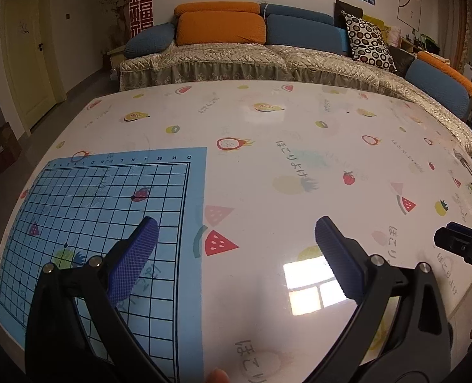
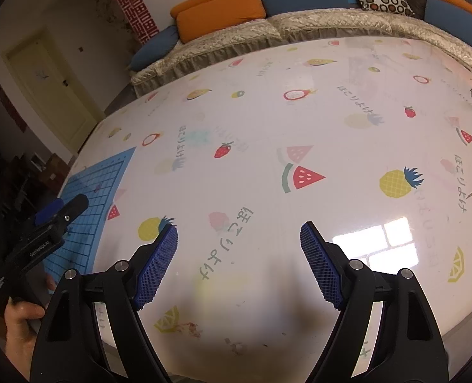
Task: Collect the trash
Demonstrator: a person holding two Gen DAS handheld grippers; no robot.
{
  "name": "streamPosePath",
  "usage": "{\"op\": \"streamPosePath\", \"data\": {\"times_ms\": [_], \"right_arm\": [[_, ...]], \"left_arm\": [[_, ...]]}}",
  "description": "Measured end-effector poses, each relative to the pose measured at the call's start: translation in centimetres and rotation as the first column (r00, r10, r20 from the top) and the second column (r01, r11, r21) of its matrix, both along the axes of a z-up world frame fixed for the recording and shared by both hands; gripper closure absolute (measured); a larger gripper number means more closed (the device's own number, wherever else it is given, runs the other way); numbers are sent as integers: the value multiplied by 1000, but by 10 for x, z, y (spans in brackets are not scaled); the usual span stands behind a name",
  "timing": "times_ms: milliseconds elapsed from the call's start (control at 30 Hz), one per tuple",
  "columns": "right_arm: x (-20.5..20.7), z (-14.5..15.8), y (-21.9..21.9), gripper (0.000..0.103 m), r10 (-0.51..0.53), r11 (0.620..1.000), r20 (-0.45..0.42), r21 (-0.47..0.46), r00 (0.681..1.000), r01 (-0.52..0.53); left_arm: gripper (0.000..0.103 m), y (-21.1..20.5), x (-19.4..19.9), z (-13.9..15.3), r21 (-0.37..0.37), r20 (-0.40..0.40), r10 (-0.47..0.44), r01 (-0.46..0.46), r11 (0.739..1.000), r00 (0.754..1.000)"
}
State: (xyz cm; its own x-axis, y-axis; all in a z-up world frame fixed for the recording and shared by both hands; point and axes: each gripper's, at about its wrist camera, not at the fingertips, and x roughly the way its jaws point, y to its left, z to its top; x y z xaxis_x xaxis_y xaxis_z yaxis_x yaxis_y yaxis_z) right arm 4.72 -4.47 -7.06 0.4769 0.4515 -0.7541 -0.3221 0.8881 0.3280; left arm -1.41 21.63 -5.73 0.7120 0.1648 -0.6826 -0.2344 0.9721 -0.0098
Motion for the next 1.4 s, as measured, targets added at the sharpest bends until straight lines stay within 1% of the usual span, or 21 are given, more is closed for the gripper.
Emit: {"op": "streamPosePath", "data": {"times_ms": [167, 300, 400, 433, 500, 567, 633, 700, 833, 933, 1033, 1267, 1400], "right_arm": [[-2, 2, 2, 24, 8, 1000, 7, 5, 1000, -8], [-5, 6, 3, 24, 13, 1000, 12, 15, 1000, -13], [-6, 8, 4, 24, 18, 1000, 17, 15, 1000, -18], [-7, 9, 3, 24, 19, 1000, 17, 15, 1000, -20], [-8, 10, 3, 24, 19, 1000, 21, 16, 1000, -19], [-8, 11, 2, 24, 19, 1000, 21, 20, 1000, -19], [-9, 12, 1, 24, 19, 1000, 23, 23, 1000, -19], [-10, 13, 0, 24, 21, 999, 26, 28, 999, -21], [-12, 13, 1, 24, 29, 999, 30, 19, 999, -29], [-12, 13, 1, 24, 36, 999, 31, 18, 999, -36], [-13, 13, 0, 24, 34, 999, 29, 23, 999, -34], [-13, 14, 1, 24, 28, 999, 40, 18, 999, -28], [-10, 14, 0, 24, 19, 1000, 41, 15, 999, -20]], "left_arm": [[7, 2, -3, 5, 16, 5, 18, -19, 1000, 1000], [7, 3, -11, 11, 30, 48, 44, -45, 999, 998], [7, 4, -13, 16, -2, 68, 18, -18, 1000, 997], [7, 4, -12, 17, 1, 67, 20, -20, 1000, 998], [7, 1, -11, 20, 28, 52, 28, -29, 999, 998], [7, -2, -12, 22, 37, 57, 7, -9, 999, 998], [7, -5, -13, 24, 43, 75, -24, 21, 999, 997], [7, -10, -17, 27, 73, 102, -47, 40, 997, 994], [7, -17, -23, 32, 144, 150, -35, 13, 990, 988], [7, -21, -25, 34, 175, 163, -38, 9, 985, 986], [7, -23, -24, 33, 165, 151, -49, 23, 986, 987], [7, -14, -25, 35, 91, 165, -57, 42, 995, 985], [7, -13, -24, 33, 89, 157, -47, 33, 995, 986]]}}
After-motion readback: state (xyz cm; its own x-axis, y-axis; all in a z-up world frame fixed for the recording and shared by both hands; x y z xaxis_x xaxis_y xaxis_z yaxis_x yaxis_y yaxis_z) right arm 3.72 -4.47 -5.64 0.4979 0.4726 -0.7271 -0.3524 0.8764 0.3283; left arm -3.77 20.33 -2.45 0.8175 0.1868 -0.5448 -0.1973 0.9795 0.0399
